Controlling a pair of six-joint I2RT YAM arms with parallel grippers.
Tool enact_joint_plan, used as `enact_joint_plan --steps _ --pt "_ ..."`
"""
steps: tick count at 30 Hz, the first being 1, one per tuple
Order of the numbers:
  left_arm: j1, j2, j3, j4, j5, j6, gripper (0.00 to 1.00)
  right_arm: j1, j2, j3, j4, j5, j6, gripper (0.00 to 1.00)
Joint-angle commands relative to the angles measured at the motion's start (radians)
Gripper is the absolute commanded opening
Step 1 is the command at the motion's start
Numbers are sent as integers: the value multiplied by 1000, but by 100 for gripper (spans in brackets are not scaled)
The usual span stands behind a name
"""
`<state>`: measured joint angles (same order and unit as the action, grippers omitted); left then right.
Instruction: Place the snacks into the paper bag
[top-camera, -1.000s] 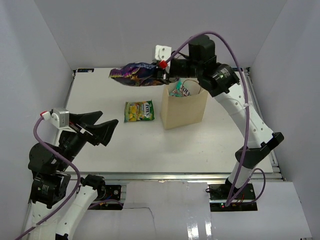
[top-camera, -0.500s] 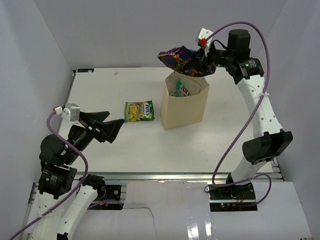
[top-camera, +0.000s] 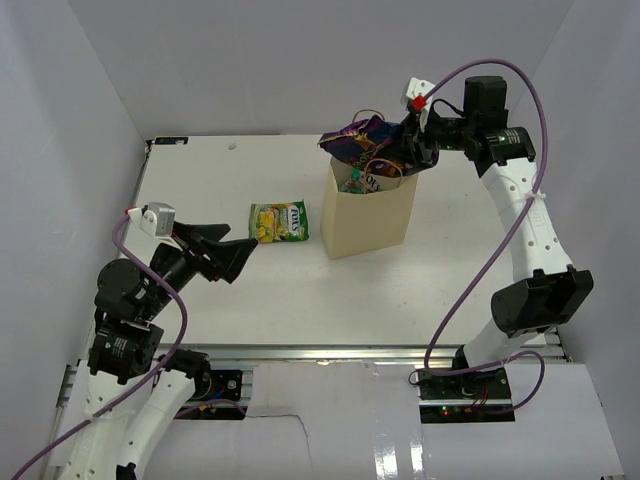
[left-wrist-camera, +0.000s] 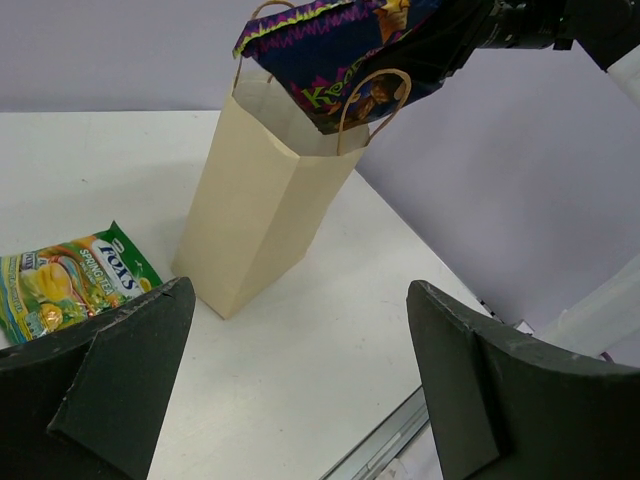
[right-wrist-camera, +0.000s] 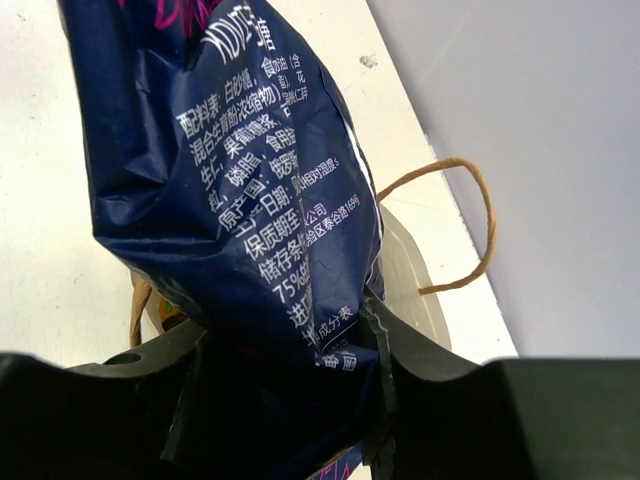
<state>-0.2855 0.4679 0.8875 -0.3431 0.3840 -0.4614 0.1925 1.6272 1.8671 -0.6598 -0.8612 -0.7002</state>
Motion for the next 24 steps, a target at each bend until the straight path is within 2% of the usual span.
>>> enact_joint_plan --steps 1,18,24 --pt "-3 8 -22 26 23 -8 98 -30 -89 14 101 -131 -57 8" --pt "-3 46 -58 72 52 -11 98 -45 -59 -32 26 -35 -148 8" --pt "-1 54 -64 84 58 -11 98 -45 -58 -65 26 -9 -134 8"
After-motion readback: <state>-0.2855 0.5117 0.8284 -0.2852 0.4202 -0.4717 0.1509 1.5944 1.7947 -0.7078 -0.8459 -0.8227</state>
